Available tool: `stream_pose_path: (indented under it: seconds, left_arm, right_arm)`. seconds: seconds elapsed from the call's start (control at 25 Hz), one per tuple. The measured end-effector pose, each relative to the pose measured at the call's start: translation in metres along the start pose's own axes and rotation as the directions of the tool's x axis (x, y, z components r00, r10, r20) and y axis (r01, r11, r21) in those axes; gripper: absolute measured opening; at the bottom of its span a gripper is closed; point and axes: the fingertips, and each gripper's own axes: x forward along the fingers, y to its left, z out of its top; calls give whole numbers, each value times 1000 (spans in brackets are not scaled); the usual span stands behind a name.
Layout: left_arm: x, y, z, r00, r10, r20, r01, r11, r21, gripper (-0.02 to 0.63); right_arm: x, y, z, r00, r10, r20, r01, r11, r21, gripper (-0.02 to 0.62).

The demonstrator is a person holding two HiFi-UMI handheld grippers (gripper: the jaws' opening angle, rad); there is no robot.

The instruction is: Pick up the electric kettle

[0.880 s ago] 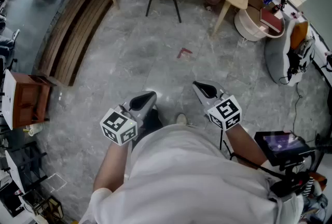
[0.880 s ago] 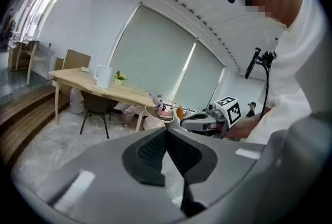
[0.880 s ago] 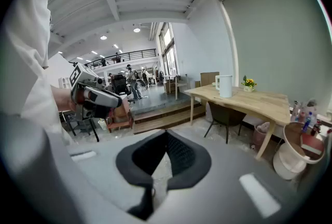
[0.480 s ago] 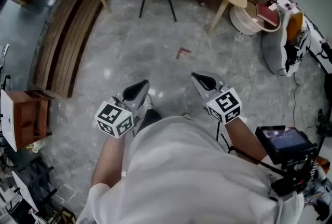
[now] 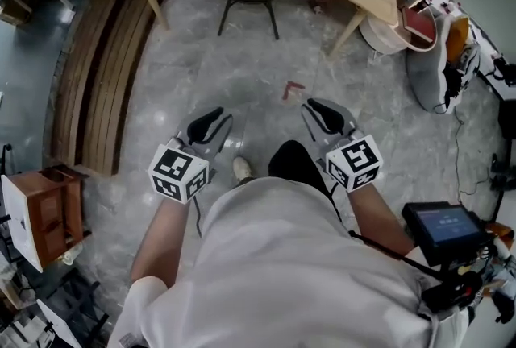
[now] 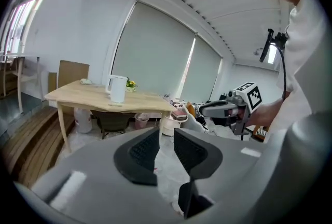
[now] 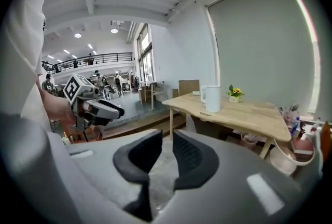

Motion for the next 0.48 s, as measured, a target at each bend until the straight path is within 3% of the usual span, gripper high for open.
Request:
stream_pose_path:
  seconds: [0.2, 0.48]
  left_arm:
    - [62, 35, 39, 1000, 11, 20, -11, 1000, -3, 101]
    - [132, 108, 97, 997, 71, 14, -71, 997, -13, 101]
  right_arm:
    - [38, -55, 21, 1000, -18, 3, 18, 1000, -8, 67]
    - [116, -134, 68, 998, 63, 18, -62, 998, -19, 66]
